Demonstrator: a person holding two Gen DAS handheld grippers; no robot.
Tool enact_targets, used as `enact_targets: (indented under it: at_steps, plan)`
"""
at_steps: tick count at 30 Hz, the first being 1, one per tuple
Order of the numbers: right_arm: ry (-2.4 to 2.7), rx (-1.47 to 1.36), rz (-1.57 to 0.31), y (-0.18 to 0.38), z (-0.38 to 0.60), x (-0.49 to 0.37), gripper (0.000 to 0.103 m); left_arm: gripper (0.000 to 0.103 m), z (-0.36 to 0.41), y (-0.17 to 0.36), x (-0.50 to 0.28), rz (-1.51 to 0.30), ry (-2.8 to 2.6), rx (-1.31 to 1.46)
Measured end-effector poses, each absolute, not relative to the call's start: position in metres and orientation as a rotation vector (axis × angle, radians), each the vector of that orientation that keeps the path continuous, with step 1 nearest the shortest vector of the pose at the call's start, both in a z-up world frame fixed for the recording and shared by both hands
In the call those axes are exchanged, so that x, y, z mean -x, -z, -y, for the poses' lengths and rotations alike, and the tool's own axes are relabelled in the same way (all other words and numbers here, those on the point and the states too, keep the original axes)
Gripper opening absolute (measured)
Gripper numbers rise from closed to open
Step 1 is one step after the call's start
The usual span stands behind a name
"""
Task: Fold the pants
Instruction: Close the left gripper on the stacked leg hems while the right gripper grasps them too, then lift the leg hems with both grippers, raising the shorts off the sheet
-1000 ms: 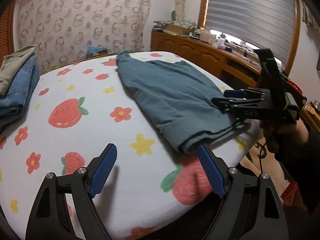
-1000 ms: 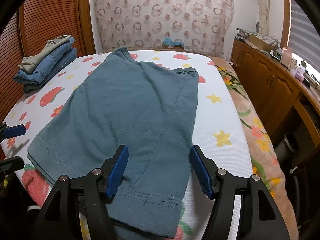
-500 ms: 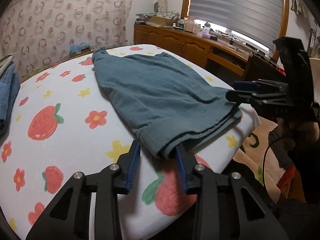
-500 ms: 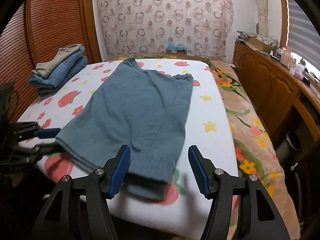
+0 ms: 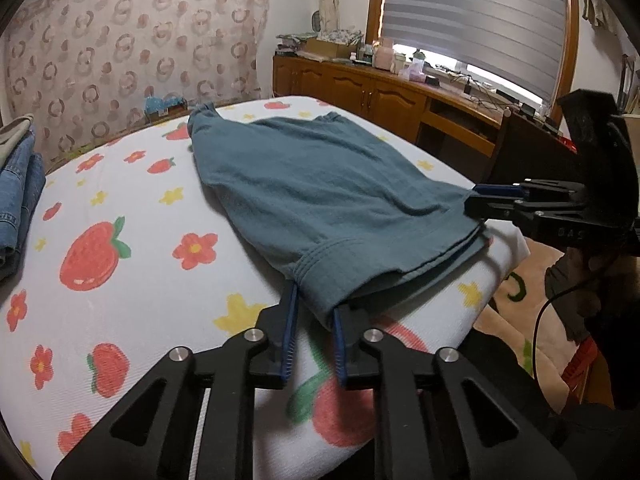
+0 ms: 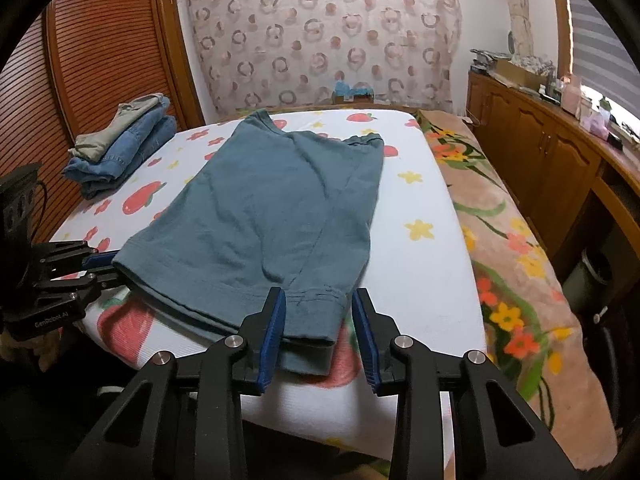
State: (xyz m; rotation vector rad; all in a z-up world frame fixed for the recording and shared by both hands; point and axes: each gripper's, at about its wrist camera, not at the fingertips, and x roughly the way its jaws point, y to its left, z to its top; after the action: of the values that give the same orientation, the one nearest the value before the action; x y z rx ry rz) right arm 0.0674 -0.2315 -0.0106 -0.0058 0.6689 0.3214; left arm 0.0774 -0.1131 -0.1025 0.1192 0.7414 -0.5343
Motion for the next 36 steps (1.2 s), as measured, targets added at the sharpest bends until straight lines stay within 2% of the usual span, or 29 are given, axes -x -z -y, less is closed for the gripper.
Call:
enact_targets:
  at_steps: [4,6,9,24,26,29,32,36]
  plan:
    - [-0.321,-0.003,-0.664,0.009,0.232,-0.065,0.035,0.016,0.111,0.098,-0.073,-0.725,0.536,-0.116]
    - [-0.342,-0.008,-0.672,0.01,0.23,-0.064,0.02,0.016,0.11,0.101,-0.073,-0.738,0.531,-0.12]
    - [-0.365,-0.001,-0.663,0.01,0.227,-0.061,0.011,0.016,0.109,0.106,-0.076,-0.759,0.527,-0.119]
    - [-0.378,-0.038,-0.651,0.012,0.228,-0.042,0.009,0.016,0.103,0.104,-0.069,-0.749,0.523,-0.109]
    - [-0.363,-0.046,-0.657,0.015,0.229,-0.045,0.01,0.016,0.104,0.107,-0.07,-0.76,0.52,-0.112]
    - [-0.34,-0.037,-0.662,0.016,0.226,-0.05,0.019,0.016,0.104,0.108,-0.07,-0.761,0.519,-0.113]
    - [-0.311,-0.023,-0.672,0.018,0.222,-0.052,0.036,0.016,0.103,0.108,-0.07,-0.762,0.518,-0.114]
    - [-0.313,-0.03,-0.695,0.023,0.218,-0.054,0.037,0.017,0.103,0.109,-0.07,-0.759,0.521,-0.113]
